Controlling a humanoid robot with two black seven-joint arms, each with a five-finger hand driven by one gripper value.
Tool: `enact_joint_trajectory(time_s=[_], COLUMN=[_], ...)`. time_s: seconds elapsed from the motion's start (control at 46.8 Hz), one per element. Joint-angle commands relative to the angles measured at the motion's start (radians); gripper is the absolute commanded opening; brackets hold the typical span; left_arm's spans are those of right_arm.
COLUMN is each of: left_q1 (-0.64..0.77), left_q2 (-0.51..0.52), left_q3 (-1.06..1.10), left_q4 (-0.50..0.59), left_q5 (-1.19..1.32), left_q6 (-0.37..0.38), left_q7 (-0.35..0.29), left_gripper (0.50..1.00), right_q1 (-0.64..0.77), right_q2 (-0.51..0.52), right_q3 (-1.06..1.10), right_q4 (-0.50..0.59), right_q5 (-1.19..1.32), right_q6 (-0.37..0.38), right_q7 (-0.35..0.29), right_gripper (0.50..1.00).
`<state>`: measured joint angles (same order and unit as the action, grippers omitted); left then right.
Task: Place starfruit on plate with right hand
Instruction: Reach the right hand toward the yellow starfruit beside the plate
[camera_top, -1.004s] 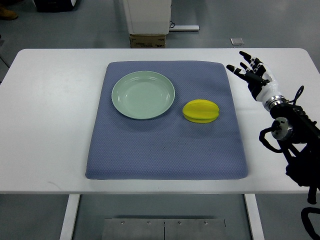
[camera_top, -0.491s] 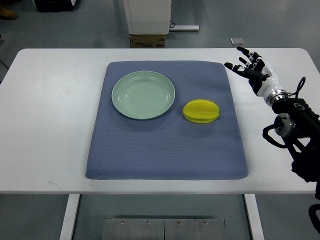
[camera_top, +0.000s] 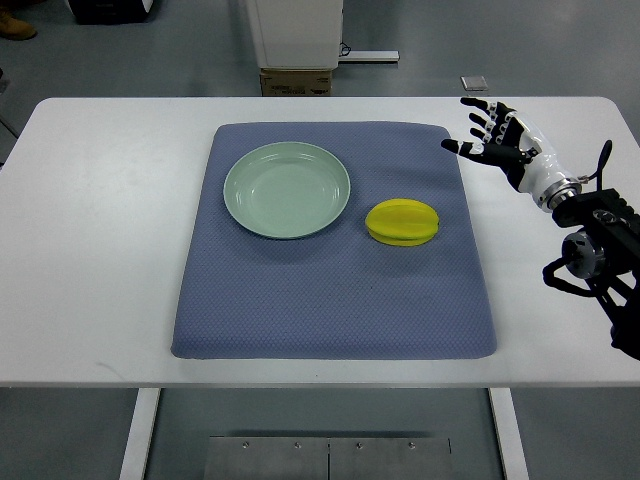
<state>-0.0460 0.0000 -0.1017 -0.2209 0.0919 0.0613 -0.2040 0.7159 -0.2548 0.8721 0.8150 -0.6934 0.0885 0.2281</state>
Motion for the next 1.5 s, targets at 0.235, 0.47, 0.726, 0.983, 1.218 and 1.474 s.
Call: enact_joint_trajectory(time_s=[0.235, 0.47, 0.726, 0.983, 1.218, 1.474], left_q1=[0.000, 0.000, 0.000, 0.000, 0.000, 0.000], left_q2=[0.000, 0.000, 0.000, 0.000, 0.000, 0.000], left_q3=[0.000, 0.000, 0.000, 0.000, 0.000, 0.000], left_q4=[0.000, 0.000, 0.000, 0.000, 0.000, 0.000], left_q5=[0.000, 0.000, 0.000, 0.000, 0.000, 0.000], left_q6=[0.000, 0.000, 0.000, 0.000, 0.000, 0.000], left_q7=[0.000, 0.000, 0.000, 0.000, 0.000, 0.000], left_gripper=[1.000, 1.000, 1.000, 1.000, 1.000, 1.000], right_q1=[0.014, 0.030, 0.057, 0.068, 0.076, 0.076], right_q2=[-0.057, -0.067, -0.078, -0.112, -0.132, -0.139], right_q3=[-0.093, -0.156, -0.239, -0.301, -0.329, -0.364], right_q4=[0.108, 0.144, 0.144, 0.144, 0.144, 0.144], right_q5=[-0.090, -0.190, -0.253, -0.281, -0.284, -0.310], right_q6=[0.085, 0.119, 0.119, 0.117, 0.117, 0.115], right_q7=[0.036, 0.037, 0.046, 0.071, 0.080, 0.080], right_gripper=[1.000, 1.000, 1.000, 0.998, 0.996, 0.993])
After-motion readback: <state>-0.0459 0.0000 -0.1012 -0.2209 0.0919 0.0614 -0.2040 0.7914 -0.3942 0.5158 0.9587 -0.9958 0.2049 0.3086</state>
